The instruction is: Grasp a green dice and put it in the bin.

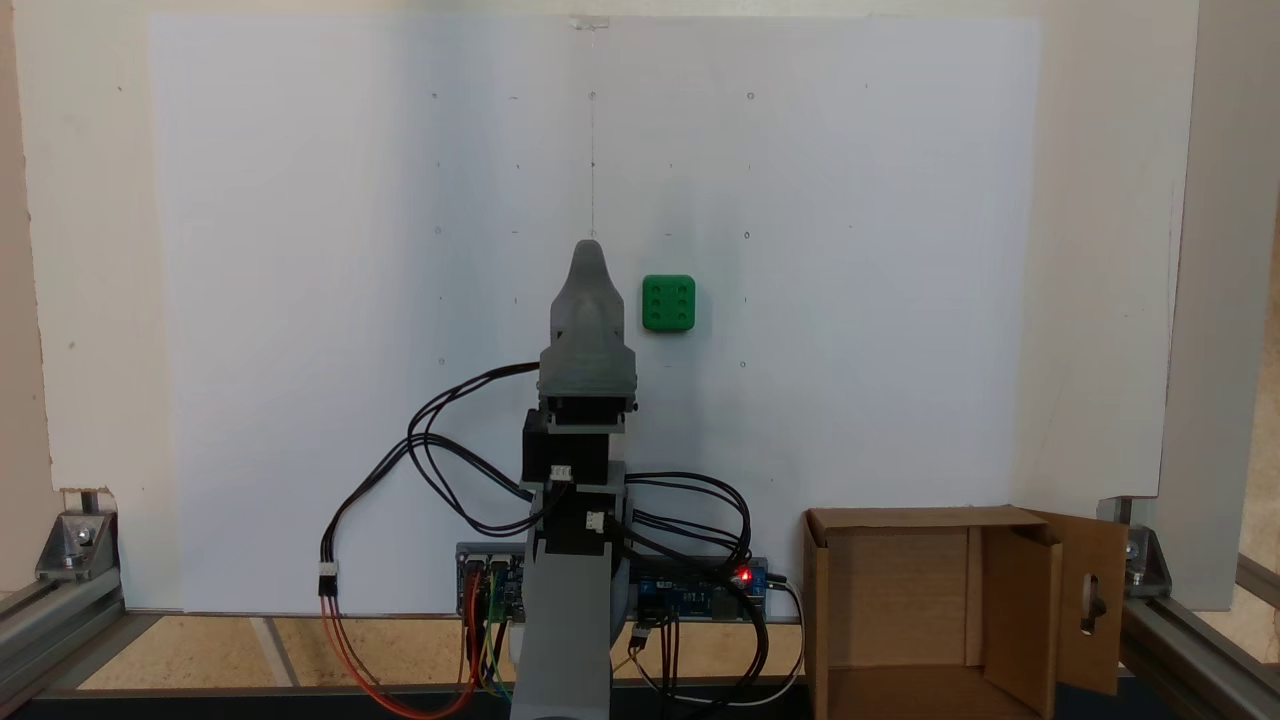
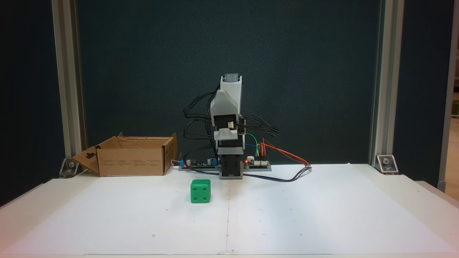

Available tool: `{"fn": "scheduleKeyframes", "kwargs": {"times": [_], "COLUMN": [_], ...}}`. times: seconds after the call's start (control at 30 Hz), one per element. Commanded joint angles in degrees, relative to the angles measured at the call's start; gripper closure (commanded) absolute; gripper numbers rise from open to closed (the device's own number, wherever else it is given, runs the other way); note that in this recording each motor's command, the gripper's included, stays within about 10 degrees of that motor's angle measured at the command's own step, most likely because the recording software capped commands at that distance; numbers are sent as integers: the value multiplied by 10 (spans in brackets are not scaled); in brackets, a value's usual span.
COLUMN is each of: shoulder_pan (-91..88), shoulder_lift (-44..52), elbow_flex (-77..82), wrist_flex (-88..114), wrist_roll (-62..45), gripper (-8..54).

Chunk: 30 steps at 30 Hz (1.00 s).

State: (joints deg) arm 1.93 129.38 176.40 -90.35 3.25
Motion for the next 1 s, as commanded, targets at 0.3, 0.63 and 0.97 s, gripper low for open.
{"fn": "scheduleKeyframes", "kwargs": {"times": [0.3,0.63,0.97], "shoulder_pan": [39,35,33], "shoulder_lift": [62,62,62], "elbow_flex": [28,27,27], "wrist_flex": [49,48,49], "wrist_roll": [12,12,12], "gripper": [10,10,10]}}
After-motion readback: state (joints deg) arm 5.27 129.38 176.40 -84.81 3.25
